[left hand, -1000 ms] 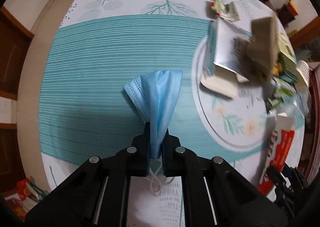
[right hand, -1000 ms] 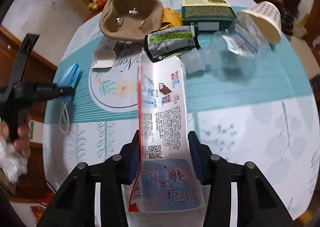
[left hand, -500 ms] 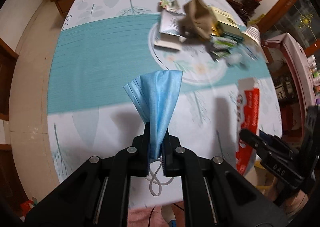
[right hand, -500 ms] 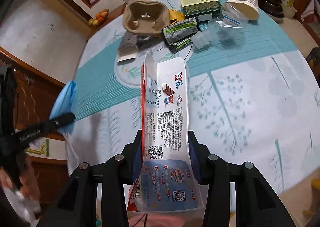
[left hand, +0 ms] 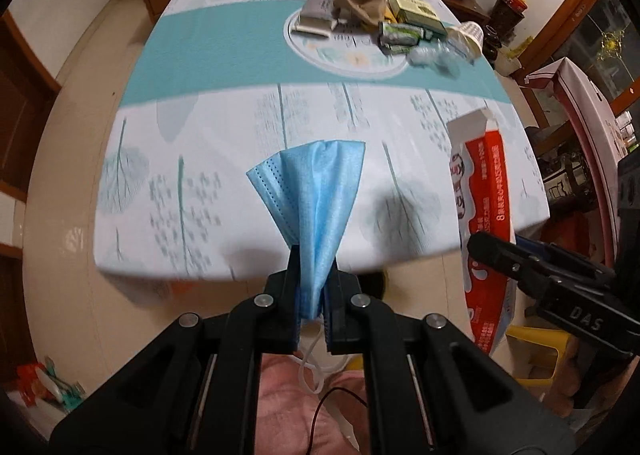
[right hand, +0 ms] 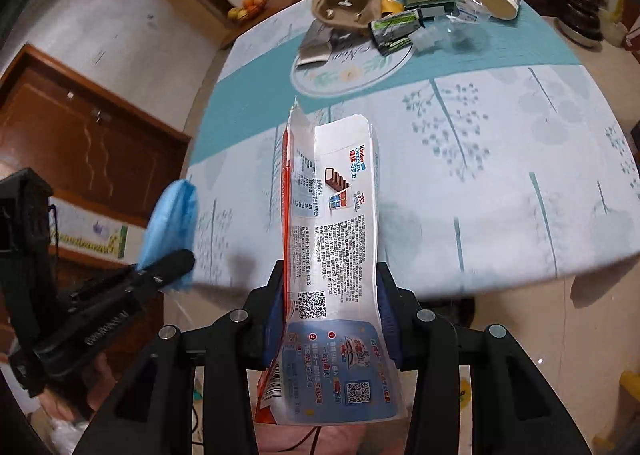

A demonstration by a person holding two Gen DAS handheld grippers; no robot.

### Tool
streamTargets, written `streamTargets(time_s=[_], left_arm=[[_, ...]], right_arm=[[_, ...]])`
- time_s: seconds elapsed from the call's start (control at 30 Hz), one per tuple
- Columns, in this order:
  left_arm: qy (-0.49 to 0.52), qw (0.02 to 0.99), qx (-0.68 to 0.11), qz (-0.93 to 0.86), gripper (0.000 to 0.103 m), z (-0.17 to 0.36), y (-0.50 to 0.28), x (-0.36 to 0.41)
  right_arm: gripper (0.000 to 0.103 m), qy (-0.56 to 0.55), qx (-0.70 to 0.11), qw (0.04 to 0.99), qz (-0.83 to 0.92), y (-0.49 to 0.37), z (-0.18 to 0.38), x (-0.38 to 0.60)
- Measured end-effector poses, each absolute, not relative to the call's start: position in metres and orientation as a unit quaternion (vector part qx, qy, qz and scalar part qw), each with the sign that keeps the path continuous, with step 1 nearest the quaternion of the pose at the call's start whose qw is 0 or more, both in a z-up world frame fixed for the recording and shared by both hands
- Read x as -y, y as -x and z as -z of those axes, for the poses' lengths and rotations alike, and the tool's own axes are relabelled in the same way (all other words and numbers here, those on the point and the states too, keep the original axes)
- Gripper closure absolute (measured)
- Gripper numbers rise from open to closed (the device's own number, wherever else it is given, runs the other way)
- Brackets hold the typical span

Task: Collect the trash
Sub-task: 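Lift the blue mask and the snack wrapper off the table with both tools, then carry the mask and wrapper down over the black bin with both tools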

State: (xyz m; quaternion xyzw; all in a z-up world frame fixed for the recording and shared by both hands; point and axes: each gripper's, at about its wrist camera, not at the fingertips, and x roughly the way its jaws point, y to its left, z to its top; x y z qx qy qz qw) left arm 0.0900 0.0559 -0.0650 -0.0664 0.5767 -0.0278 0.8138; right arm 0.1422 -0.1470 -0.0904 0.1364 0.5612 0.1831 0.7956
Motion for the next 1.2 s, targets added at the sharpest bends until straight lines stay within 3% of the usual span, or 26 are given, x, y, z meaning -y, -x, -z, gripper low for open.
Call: streamTargets(time_s=[0.27,0.6,0.9,1.2], left_arm=[[0.066,0.816,-0.574,0.023,0.097,0.087,-0.03,-0.014],[0.074,0.796,-0.599,0.046,0.097,0.149,0.009,0.024],[0.078,0.753,-0.651,0.055,0.097,0.246,0.007,0.04],[0.077,0.739,-0.667,0.056,0.097,0.352,-0.029,0.055]], right_arm=[[0.062,-0.125,-0.571,0.786,-0.2,-0.082,0.1,0.171],[0.062,-0.123,-0.606,0.762,-0.193,-0.022,0.154,0.205],[0.061,-0.14,-0.647,0.731,-0.163,0.008,0.247,0.222],[0.056,-0.178,-0.686,0.696,-0.111,-0.02,0.383,0.233]])
